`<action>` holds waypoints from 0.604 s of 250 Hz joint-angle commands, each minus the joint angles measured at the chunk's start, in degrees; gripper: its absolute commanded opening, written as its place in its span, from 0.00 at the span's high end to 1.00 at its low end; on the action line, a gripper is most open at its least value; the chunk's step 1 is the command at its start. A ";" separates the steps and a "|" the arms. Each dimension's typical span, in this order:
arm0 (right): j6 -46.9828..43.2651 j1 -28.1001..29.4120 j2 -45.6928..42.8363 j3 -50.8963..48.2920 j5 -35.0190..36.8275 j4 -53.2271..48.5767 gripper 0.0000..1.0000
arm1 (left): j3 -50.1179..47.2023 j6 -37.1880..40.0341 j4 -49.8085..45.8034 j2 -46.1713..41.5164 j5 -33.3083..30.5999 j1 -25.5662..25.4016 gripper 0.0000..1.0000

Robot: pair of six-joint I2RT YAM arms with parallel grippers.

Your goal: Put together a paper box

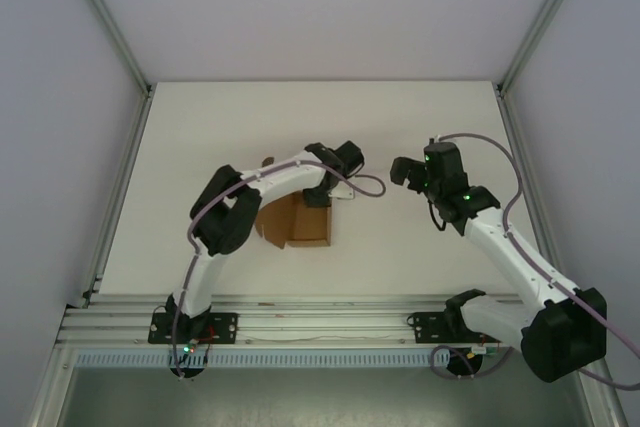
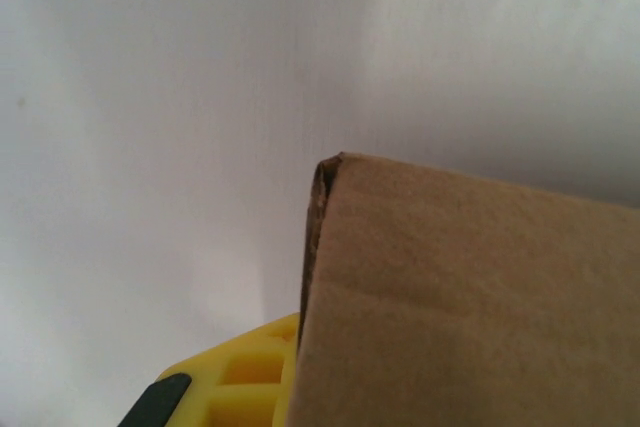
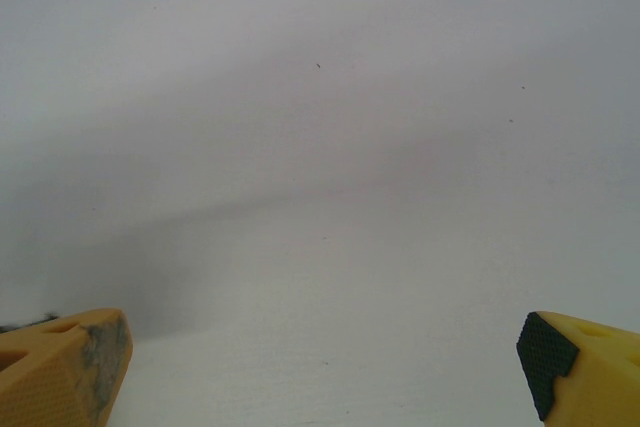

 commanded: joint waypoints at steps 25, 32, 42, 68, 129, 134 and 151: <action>0.77 -0.78 -0.74 -2.65 -0.40 3.70 0.01 | -1.56 2.33 12.18 3.53 -8.72 -2.40 1.00; 0.84 -0.90 -0.51 -2.94 -0.59 4.21 0.00 | -2.00 2.73 13.52 3.89 -9.57 -2.57 1.00; 0.94 -0.99 -0.22 -3.01 -0.72 4.48 0.00 | -2.32 2.89 14.95 4.40 -10.26 -2.80 1.00; 0.71 -1.26 0.56 -2.50 -0.72 3.70 0.00 | -1.88 1.44 14.35 4.92 -9.53 -3.01 1.00; -0.41 -2.01 -1.11 -0.95 0.11 1.56 0.00 | -4.51 3.29 13.59 -5.85 -5.53 -1.62 0.50; -0.24 -2.15 -1.31 -1.07 0.24 1.51 0.00 | -4.66 3.76 13.36 -6.97 -4.60 -1.43 0.45; -0.37 -2.50 -1.65 -1.01 -0.36 1.42 0.00 | -4.53 5.11 12.71 -11.07 -0.59 -0.54 0.34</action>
